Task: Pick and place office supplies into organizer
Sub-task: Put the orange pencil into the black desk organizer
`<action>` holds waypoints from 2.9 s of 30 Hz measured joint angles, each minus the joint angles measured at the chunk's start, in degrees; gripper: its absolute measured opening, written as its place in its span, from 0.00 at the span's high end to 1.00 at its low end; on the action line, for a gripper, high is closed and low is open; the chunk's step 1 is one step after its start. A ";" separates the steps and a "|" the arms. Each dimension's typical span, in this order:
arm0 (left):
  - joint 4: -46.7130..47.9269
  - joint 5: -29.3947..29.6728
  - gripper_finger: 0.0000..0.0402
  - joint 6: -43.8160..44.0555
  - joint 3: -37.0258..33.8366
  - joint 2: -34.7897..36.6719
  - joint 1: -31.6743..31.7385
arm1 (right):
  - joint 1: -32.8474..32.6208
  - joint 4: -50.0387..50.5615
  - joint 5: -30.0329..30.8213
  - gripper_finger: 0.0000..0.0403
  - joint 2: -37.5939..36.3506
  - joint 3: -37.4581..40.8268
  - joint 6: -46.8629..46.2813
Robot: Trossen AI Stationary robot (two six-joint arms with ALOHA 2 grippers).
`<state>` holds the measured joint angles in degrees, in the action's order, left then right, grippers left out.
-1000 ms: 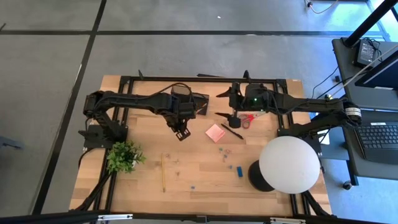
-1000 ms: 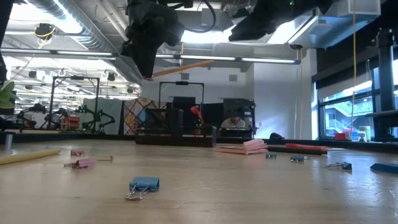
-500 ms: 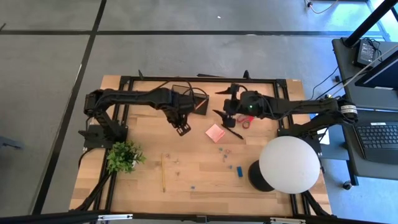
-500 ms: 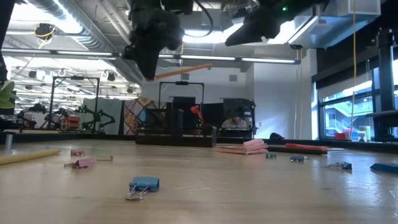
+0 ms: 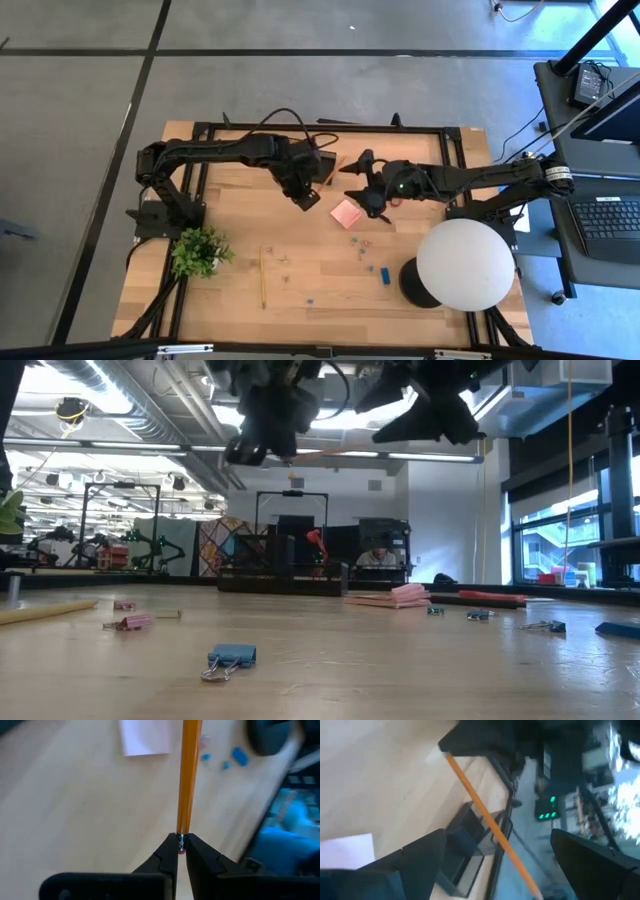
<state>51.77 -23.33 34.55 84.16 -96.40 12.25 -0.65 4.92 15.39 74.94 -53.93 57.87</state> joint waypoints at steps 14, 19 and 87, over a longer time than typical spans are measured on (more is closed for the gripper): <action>-8.42 -12.24 0.94 14.21 0.00 0.02 1.36 | -0.04 -5.32 7.90 0.13 4.15 0.02 9.02; -8.41 -12.25 0.94 14.38 0.00 0.02 1.39 | -0.10 -5.61 8.01 0.21 4.26 0.02 8.83; -13.20 -18.91 0.94 19.80 0.00 0.02 2.77 | -1.46 -7.24 8.05 0.79 4.91 0.04 14.66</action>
<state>38.57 -42.24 54.35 84.16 -96.38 15.03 -2.11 -2.32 23.44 79.85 -53.89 72.53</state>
